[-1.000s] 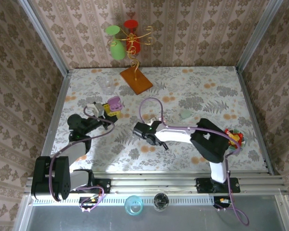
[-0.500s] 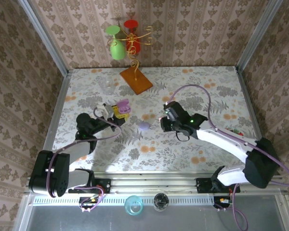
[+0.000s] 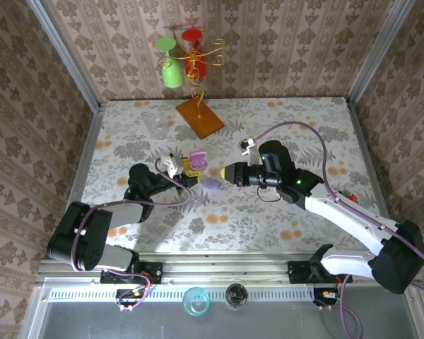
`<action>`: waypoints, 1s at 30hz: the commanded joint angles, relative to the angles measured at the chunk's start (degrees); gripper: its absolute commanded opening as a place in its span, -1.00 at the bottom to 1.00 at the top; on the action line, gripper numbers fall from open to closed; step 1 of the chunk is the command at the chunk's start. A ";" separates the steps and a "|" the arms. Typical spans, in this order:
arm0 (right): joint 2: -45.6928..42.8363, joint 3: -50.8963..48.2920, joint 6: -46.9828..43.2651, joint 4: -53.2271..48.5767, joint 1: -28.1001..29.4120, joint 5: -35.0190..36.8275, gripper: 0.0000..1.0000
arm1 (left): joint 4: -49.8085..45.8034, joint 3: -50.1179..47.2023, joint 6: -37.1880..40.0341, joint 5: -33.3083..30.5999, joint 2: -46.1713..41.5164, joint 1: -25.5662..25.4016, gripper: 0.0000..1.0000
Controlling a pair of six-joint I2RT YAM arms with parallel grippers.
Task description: Insert the wireless bluetooth earbuds into the charging case
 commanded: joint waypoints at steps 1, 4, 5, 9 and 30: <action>2.11 3.33 0.86 3.44 0.42 -3.25 -0.60 | 1.98 1.93 2.91 -0.97 0.05 -1.71 -0.48; 4.04 5.12 0.54 3.65 0.75 -3.42 -0.60 | -0.37 2.61 4.93 -1.45 -0.05 -3.74 -0.48; 4.79 5.59 0.80 4.18 0.86 -3.80 -0.60 | -1.72 3.07 5.67 -1.53 -0.28 -4.23 -0.49; 6.82 7.51 0.68 4.41 1.22 -4.16 -0.60 | -5.72 3.71 8.43 -2.77 -1.13 -5.59 -0.48; 12.30 8.08 0.76 4.91 1.62 -2.63 -0.62 | -6.53 4.68 9.30 -6.15 -2.22 -7.72 -0.49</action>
